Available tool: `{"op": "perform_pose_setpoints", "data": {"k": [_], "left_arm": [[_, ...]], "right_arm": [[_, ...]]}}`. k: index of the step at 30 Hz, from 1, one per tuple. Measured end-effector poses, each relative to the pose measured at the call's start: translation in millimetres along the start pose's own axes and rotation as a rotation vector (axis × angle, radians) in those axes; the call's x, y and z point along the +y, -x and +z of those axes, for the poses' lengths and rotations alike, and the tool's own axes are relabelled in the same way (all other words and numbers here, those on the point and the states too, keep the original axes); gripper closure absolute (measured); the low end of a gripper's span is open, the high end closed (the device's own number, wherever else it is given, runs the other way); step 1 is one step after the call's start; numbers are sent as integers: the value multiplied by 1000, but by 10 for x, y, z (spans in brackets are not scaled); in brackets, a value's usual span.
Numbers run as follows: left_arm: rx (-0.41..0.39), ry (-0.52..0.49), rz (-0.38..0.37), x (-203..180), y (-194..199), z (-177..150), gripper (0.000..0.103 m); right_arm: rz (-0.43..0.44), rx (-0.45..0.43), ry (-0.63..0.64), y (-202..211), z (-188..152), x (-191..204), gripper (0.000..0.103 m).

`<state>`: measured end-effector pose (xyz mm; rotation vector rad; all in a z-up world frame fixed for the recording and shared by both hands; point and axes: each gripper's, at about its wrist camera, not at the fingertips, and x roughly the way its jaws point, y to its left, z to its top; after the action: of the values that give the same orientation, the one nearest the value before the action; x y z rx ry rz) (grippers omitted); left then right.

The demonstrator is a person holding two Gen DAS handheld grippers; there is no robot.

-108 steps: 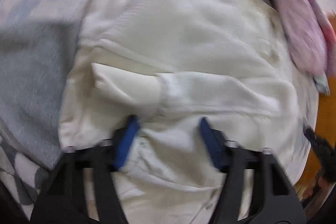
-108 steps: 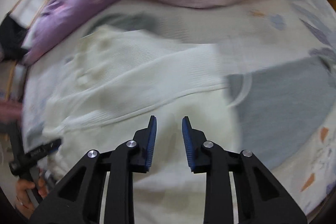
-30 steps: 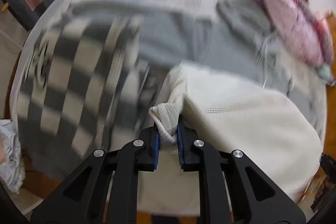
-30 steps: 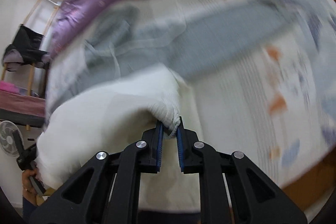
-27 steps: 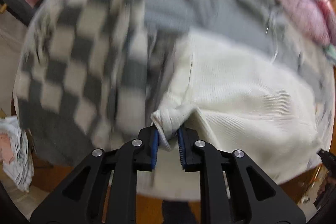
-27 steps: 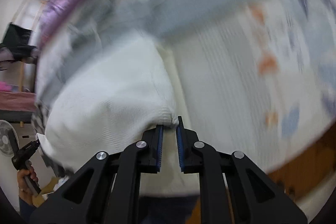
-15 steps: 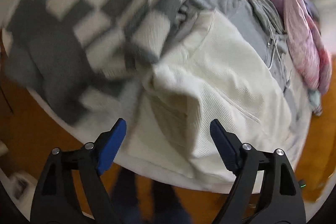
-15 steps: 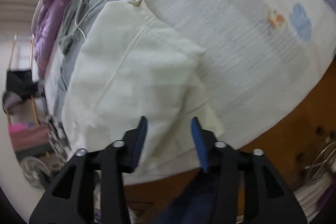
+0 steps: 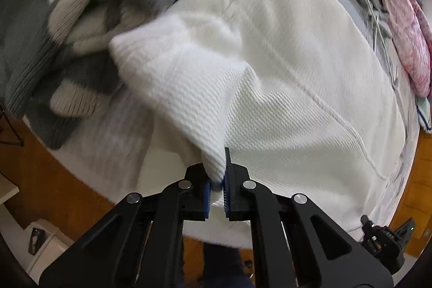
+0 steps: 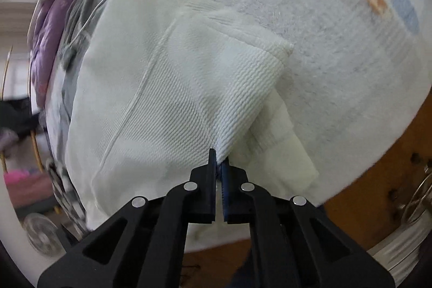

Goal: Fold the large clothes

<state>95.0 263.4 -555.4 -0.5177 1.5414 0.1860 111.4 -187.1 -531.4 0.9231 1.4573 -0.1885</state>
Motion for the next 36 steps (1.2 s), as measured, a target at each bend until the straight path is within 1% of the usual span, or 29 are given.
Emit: {"op": "perform_pose_setpoints", "data": {"k": [2, 5, 6, 9, 10, 11, 13, 14, 15, 16, 17, 18, 19, 20, 21, 22, 23, 24, 25, 26, 28, 29, 30, 31, 32, 34, 36], "left_arm": [[20, 20, 6, 125, -75, -55, 96], [45, 36, 22, 218, -236, -50, 96], [47, 20, 40, 207, -277, -36, 93], [46, -22, 74, 142, -295, -21, 93], [45, -30, 70, 139, -277, -30, 93], [42, -40, 57, 155, -222, -40, 91], [44, -41, 18, 178, -144, -57, 60], [36, -26, -4, 225, -67, -71, 32], [2, -16, -33, 273, 35, -88, 29], [-21, -14, -53, 312, 114, -100, 29], [-29, -8, -56, 351, 161, -104, 28], [-34, 4, -60, 399, 189, -106, 27], [-37, 16, -63, 469, 204, -102, 26], [-38, 41, -69, 541, 195, -105, 26], [-34, 64, -77, 604, 168, -104, 26], [-28, 83, -76, 649, 131, -101, 26], [-25, 97, -75, 675, 106, -153, 26], [-21, 109, -81, 716, 97, -137, 26], [-15, 122, -94, 757, 73, -123, 26], [-2, 145, -94, 805, 44, -112, 26], [-3, 165, -113, 866, -6, -120, 26], [1, 167, -116, 890, -12, -164, 26], [5, 169, -118, 913, -22, -167, 26], [7, 172, -134, 945, -29, -175, 26], [9, 174, -147, 930, -47, -159, 26], [12, 178, -157, 958, -68, -137, 25], [17, 180, -165, 971, -101, -142, 23]], "right_arm": [[-10, 14, -4, -53, 36, -63, 101], [-56, 42, -5, -269, 4, -145, 101], [-86, 47, 11, -363, 15, -130, 100], [-140, 58, 44, -472, 64, -29, 99], [-158, 61, 69, -451, 66, 31, 98], [-181, 66, 117, -410, 61, 136, 96], [-241, 73, 187, -235, 51, 330, 88], [-251, 72, 206, -165, 40, 395, 88], [-275, 58, 247, -73, 23, 507, 88], [-294, 45, 300, -2, 10, 627, 88], [-312, 33, 353, 44, 0, 775, 88], [-289, 0, 421, 106, -4, 1017, 88], [-245, -12, 467, 112, 5, 1208, 91], [-205, -17, 503, 90, 15, 1369, 92], [-159, -32, 547, 41, 46, 1600, 95], [-120, -39, 592, -39, 70, 1815, 99], [-94, -42, 632, -148, 93, 2030, 100], [-68, -42, 661, -291, 130, 2242, 100], [-40, -36, 670, -422, 169, 2391, 102], [-35, -25, 677, -633, 262, 2595, 102], [-58, 0, 670, -911, 399, 2779, 102], [-112, 15, 666, -1077, 456, 2844, 102], [-158, 15, 664, -1209, 554, 2872, 102], [-173, 26, 654, -1275, 587, 2834, 103], [-189, 73, 621, -1475, 678, 2770, 103], [-172, 108, 567, -1643, 781, 2681, 103], [-161, 128, 549, -1647, 829, 2657, 103]]}}
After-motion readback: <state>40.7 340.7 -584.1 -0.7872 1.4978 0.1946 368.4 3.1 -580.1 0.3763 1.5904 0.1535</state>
